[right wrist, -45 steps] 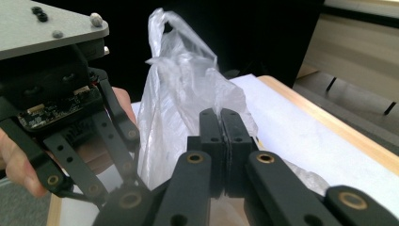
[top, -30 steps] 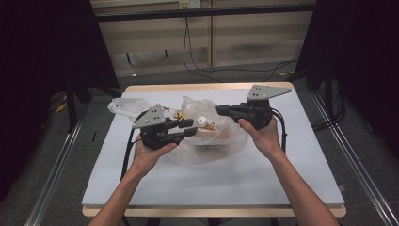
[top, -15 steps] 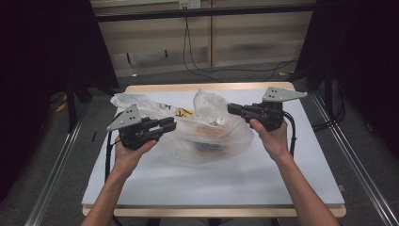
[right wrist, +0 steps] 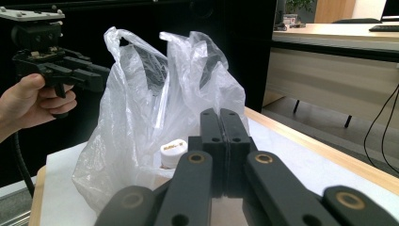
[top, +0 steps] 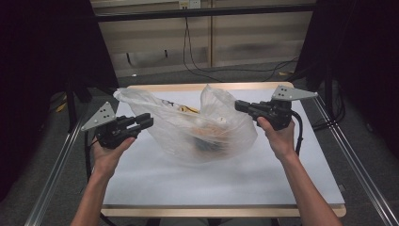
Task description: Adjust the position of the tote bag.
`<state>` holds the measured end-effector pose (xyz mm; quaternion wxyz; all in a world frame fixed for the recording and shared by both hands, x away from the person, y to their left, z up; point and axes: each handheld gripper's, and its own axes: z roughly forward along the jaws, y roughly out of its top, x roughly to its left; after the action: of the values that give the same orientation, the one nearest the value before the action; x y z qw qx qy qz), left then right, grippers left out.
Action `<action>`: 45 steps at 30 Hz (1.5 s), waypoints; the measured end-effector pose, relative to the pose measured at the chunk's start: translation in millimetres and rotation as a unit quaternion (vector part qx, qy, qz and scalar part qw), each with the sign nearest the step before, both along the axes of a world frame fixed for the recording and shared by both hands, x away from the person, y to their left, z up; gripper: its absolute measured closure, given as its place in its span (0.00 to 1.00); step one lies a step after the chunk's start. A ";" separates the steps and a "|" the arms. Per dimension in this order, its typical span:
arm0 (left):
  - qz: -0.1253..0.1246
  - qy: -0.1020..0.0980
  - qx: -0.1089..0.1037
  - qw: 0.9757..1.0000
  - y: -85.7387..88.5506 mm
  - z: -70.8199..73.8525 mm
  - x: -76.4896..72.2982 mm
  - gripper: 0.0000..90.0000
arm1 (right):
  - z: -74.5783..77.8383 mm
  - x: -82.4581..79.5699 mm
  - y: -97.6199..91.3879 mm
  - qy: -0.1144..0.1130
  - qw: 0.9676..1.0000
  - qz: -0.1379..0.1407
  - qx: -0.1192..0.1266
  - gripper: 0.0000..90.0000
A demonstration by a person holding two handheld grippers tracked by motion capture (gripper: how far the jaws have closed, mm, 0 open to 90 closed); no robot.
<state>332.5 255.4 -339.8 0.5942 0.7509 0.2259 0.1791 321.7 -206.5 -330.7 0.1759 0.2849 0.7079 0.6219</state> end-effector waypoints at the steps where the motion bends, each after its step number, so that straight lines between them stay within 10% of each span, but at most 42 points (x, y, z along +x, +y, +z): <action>1: 0.005 0.001 -0.003 1.000 3.6 -0.1 1.1 0.80 | 0.5 -0.6 -1.4 0.000 1.000 -0.003 0.001 1.00; 8: 0.064 0.024 -0.011 0.998 26.2 -8.8 14.8 0.53 | 3.1 -3.0 -3.9 -0.004 1.000 -0.001 0.002 1.00; 14: 0.044 0.063 -0.009 0.997 8.1 -26.7 34.8 0.30 | 6.1 -8.3 -10.5 -0.006 1.000 -0.007 -0.004 1.00; 17: 0.039 0.060 0.000 0.997 -4.8 -27.6 41.0 0.39 | 8.2 -10.0 -13.8 -0.009 1.000 -0.010 -0.003 1.00; 23: 0.008 0.031 -0.028 0.999 -12.0 -11.6 33.8 0.98 | 12.4 -11.9 -19.4 -0.013 1.000 -0.018 -0.004 1.00; 30: -0.054 0.005 0.007 0.999 -28.0 6.2 9.7 1.00 | 22.2 -10.2 -29.3 -0.020 0.998 -0.055 -0.008 1.00; 45: -0.104 0.022 0.070 0.992 -35.8 -19.9 -10.6 1.00 | 5.7 -12.5 -61.0 -0.004 0.994 -0.107 0.003 1.00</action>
<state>321.9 219.5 -359.7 0.5501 0.8142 0.1463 0.1149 309.3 -267.5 -325.0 0.2437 0.3569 0.6704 0.6031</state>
